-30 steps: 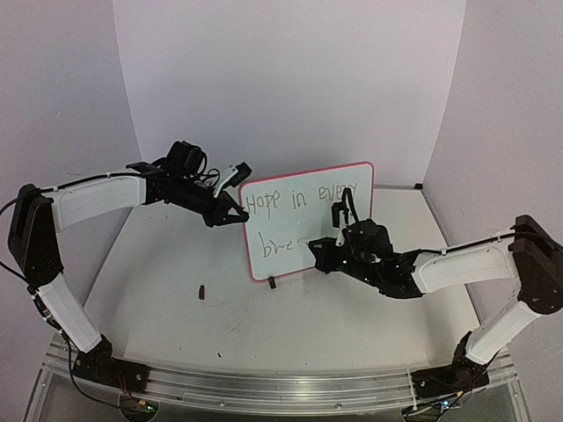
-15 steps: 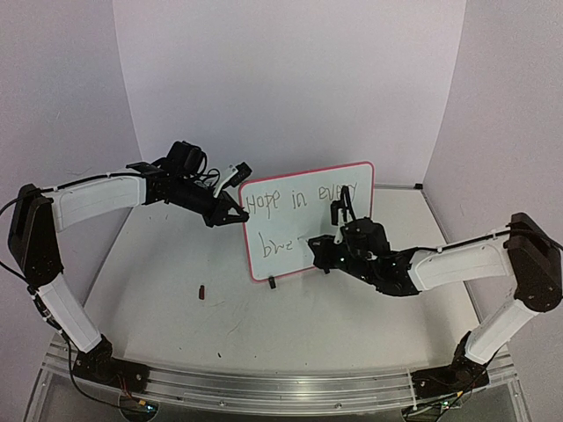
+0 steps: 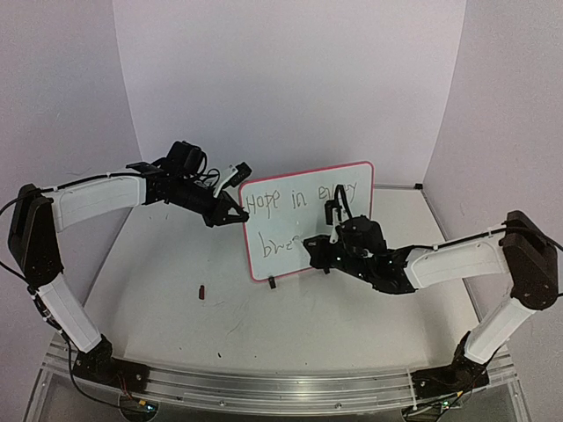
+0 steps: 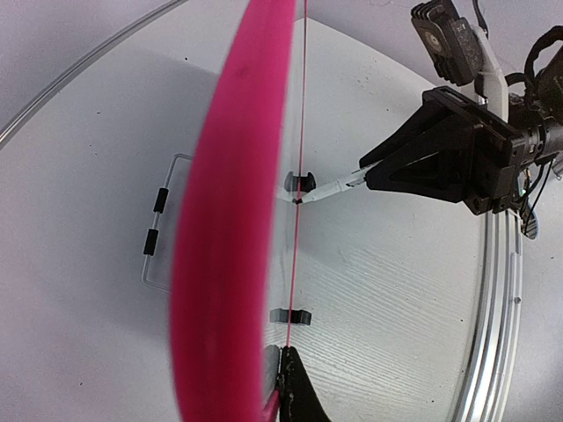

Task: Write a sentence on the whiteboard

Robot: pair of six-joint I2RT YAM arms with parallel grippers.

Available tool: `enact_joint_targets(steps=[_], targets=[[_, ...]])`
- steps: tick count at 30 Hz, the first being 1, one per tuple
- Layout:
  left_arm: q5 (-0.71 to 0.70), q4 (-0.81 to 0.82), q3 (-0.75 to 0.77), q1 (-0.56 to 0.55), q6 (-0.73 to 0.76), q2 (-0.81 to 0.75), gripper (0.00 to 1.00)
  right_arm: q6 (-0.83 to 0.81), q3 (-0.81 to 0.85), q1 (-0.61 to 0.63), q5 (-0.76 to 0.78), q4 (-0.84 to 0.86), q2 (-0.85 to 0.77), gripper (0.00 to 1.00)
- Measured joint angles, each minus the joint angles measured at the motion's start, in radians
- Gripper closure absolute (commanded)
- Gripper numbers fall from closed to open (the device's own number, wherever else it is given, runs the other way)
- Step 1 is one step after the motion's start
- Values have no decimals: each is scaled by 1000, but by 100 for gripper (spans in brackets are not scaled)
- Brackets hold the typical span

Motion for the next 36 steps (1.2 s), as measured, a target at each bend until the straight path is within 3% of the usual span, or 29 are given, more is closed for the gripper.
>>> enact_joint_targets(steps=[36], targets=[[0,0,0,-1,0,0,100,0,14,-1,50,-70,-18,100]])
